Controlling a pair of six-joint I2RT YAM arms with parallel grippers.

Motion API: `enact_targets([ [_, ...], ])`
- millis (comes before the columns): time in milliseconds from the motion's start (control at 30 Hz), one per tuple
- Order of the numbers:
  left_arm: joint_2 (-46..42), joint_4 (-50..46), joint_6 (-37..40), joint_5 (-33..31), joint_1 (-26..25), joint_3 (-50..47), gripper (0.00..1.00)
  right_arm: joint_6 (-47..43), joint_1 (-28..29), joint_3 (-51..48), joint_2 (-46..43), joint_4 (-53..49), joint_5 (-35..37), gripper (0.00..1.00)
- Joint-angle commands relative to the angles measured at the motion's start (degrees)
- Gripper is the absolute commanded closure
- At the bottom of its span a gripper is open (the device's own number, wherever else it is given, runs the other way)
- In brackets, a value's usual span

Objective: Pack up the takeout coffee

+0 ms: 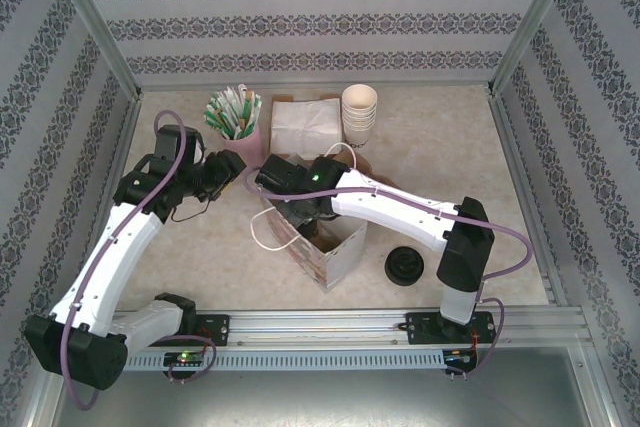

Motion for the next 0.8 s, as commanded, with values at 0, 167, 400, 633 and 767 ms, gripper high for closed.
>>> enact_targets([
  [0,0.0,-2.5,1.6,0.8,0.5,2.1,0.49,-0.9,0.3,2.7,1.4,-5.2,3.9,0.48],
  [167,-0.1,-2.5,1.7,1.6,0.4,2.6,0.49,-0.8,0.6,3.6,1.5,-4.4,3.9,0.47],
  [400,0.0,-2.8,1.8,2.7,0.5,2.7,0.49,-0.3,0.6,1.0,3.3,-4.0,2.4,0.48],
  [633,0.0,-3.3,2.1,3.3,0.5,3.3,0.49,0.7,0.8,-2.3,5.2,-3.5,-1.0,0.49],
  [767,0.0,-3.5,2.2,3.4,0.5,3.6,0.48,1.1,0.8,-4.1,5.7,-3.0,-2.9,0.49],
])
